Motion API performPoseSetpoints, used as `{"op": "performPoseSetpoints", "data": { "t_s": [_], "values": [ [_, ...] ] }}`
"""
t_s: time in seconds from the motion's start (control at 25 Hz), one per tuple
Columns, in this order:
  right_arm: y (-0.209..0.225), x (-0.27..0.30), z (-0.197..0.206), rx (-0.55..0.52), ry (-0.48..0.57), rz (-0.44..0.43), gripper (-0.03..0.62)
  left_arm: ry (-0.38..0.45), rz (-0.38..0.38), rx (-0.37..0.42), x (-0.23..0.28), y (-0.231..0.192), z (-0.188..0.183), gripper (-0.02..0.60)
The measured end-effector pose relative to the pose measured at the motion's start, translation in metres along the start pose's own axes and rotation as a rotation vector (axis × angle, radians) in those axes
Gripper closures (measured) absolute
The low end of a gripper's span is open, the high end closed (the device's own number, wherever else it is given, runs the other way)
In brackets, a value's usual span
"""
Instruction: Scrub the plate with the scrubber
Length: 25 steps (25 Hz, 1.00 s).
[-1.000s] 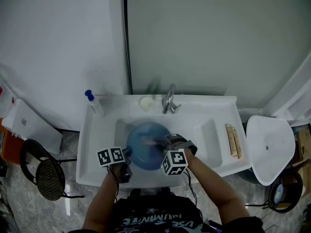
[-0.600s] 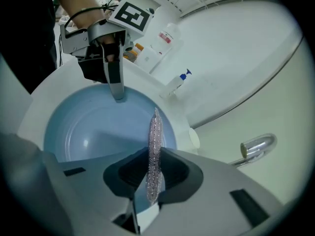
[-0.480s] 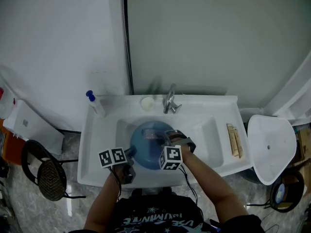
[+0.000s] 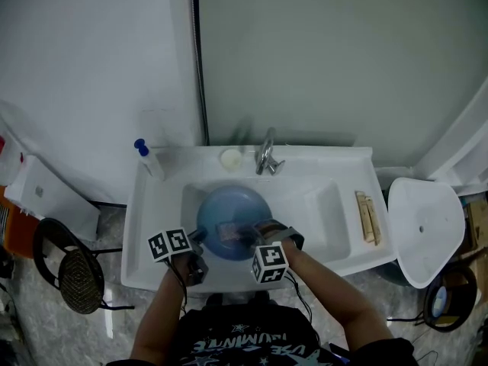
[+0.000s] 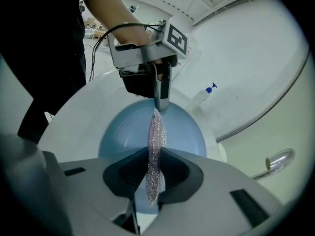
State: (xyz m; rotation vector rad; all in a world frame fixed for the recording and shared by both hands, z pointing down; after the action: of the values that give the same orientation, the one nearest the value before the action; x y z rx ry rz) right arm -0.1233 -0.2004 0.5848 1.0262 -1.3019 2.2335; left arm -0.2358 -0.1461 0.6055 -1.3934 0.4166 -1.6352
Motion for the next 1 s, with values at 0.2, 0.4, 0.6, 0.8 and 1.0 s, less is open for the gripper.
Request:
{"op": "performPoseSetpoints", "data": {
  "t_s": [0.2,0.4,0.6,0.8,1.0],
  "values": [
    [-0.026,-0.008,-0.008,-0.024,0.040,-0.065,0.517,0.014,-0.012,-0.011,-0.003,-0.007,-0.004,0.540],
    [-0.039,-0.016,-0.008,-0.037,0.064,-0.092,0.517,0.032,-0.022,0.003,-0.004,-0.009,-0.009,0.540],
    [-0.018,-0.025,-0.007,0.034,0.073,-0.023,0.517,0.025,-0.013,0.053,-0.002,0.001,-0.008,0.540],
    [0.029,-0.026,0.013,0.068,-0.007,0.136,0.517,0.010,0.016,0.059,0.000,0.013,0.002,0.540],
    [0.063,-0.025,0.023,0.055,-0.062,0.222,0.517,-0.002,0.027,0.103,-0.002,0.021,0.008,0.540]
  ]
}}
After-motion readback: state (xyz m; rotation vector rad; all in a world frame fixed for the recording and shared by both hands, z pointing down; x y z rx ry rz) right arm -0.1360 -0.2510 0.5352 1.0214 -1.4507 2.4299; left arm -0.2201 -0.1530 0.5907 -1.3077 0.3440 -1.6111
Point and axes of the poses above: the fingertips, and each gripper's own axes: x forward along the fingers, y to its right, z out of its underside, the point moved 2 cm from there along -x, backward along the fingers, and after that the axes turned 5 degrees about -x, right-handed, at the moved point
